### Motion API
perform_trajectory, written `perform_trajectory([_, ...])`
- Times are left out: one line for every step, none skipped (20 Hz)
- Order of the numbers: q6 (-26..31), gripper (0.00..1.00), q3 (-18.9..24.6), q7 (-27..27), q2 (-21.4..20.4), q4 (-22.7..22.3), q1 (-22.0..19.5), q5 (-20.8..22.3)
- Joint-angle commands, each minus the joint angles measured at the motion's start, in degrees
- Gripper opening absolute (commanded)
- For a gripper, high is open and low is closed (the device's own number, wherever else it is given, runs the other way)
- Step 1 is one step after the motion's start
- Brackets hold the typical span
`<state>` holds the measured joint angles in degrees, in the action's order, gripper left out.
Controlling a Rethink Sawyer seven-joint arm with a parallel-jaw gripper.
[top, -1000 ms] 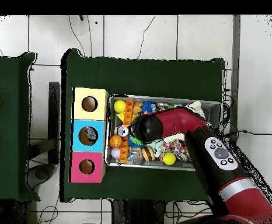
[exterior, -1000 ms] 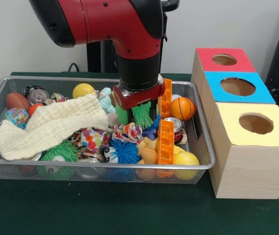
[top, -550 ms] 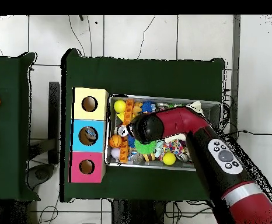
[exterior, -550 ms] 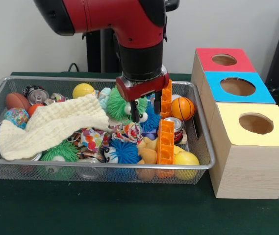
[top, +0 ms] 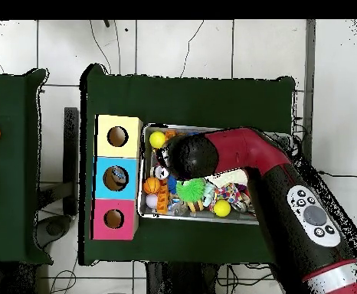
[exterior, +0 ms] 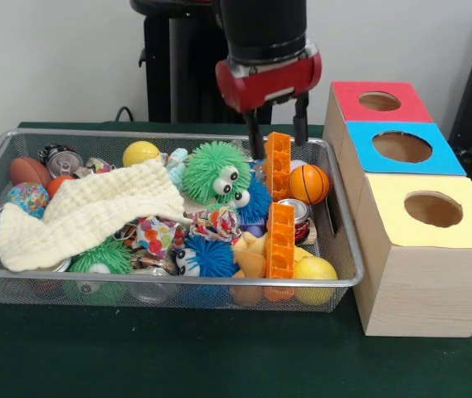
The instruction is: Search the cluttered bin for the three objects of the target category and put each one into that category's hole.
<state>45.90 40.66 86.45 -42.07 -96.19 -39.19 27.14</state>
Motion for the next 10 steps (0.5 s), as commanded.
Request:
perform_trajectory([7.59, 1.0, 3.83, -10.27, -5.5, -1.83, -0.58, -1.12])
perform_trajectory([6.51, 1.0, 3.66, -10.5, -5.69, -3.4, -0.87, -0.16])
perform_trajectory([5.43, 1.0, 3.48, -10.73, -5.89, -4.97, -1.16, 0.81])
perform_trajectory([5.13, 1.0, 3.33, -10.78, -5.87, -5.97, -1.35, 1.3])
perform_trajectory([4.32, 1.0, 2.57, -11.07, -5.26, -7.56, -1.49, 2.93])
perform_trajectory([3.03, 1.0, 1.61, -10.57, -4.55, -8.28, -1.37, 4.43])
perform_trajectory([1.74, 1.0, 0.64, -10.07, -3.84, -9.0, -1.25, 5.94])
perform_trajectory([1.04, 1.0, 0.0, -9.63, -3.34, -9.18, -1.09, 6.83])
perform_trajectory([0.22, 1.0, -0.64, -9.32, -2.53, -9.52, -1.16, 7.9])
perform_trajectory([-0.05, 1.0, -1.22, -8.84, -2.11, -9.7, -1.14, 8.77])
